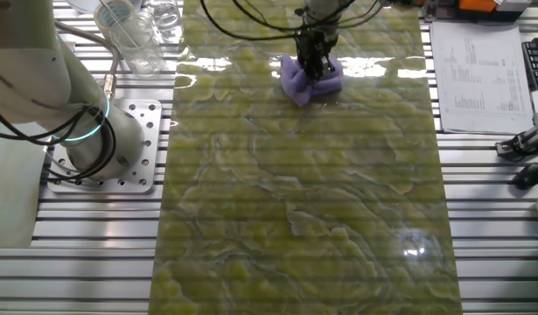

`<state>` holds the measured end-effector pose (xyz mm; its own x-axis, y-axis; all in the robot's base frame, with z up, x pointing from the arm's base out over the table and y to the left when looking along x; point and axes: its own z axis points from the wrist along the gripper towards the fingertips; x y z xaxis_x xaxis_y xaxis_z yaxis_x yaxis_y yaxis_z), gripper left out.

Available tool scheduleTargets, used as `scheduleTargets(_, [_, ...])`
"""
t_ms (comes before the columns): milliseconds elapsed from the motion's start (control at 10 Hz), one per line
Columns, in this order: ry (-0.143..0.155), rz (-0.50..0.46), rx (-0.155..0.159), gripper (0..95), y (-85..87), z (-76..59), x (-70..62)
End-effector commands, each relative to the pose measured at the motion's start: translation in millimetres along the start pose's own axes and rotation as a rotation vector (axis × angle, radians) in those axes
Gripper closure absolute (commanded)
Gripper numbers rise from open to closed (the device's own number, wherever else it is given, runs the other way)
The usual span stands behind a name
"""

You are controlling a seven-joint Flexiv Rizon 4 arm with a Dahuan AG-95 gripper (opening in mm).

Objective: Clean the table with a cloth

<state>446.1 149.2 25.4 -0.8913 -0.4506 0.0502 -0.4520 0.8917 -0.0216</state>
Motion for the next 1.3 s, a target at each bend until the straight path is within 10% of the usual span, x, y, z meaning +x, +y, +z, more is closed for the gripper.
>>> scheduleTargets(100, [0.007, -0.010, -0.004, 95.0, -2.1, -3.3, 3.0])
scheduleTargets(1300, [0.017, -0.091, 0.010, 95.0, -48.3, -2.1, 29.0])
